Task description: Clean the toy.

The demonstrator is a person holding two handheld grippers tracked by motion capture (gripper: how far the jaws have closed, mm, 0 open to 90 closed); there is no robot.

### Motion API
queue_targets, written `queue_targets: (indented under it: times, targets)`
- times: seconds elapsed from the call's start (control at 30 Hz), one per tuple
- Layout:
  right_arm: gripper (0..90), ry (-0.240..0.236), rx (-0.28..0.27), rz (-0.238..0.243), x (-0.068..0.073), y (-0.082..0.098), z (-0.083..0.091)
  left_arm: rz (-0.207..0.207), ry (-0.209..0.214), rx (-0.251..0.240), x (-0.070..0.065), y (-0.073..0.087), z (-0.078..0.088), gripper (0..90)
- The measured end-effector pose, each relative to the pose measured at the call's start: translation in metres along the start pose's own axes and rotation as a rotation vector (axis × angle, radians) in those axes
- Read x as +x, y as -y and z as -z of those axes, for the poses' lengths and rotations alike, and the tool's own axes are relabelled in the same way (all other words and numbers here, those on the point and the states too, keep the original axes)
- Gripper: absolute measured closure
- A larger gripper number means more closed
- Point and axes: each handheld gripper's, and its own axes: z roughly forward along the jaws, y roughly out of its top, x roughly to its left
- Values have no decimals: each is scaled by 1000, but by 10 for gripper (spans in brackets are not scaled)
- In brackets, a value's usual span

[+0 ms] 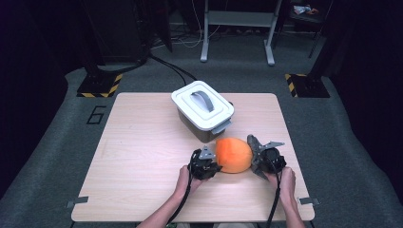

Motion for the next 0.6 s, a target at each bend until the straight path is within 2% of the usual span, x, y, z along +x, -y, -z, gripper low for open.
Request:
queue_targets:
  times: [0.1,0.2,0.27,0.33,0.4,0.43,0.47,0.6]
  targets:
    - [713,11,-4,-1,-3,0,4,-1,5,0,1,0,0,792]
    - [712,29,-30,-10,-8,-1,17,-1,10,-3,2,2,1,791]
    - [712,45,-67,-24,-11,-3,33,-2,11,3,3,2,1,791]
    - [712,45,-83,-23,-11,-5,39,-4,8,3,3,2,2,791]
    - [712,45,-132,-19,-9,-10,55,-3,8,1,3,2,1,790]
    - [712,45,-132,-19,-9,-10,55,-3,8,1,3,2,1,790]
    - [712,33,-171,-2,-7,-14,63,-7,5,1,2,2,1,789]
    - [712,-6,-217,21,1,-22,70,-6,4,0,2,2,1,786]
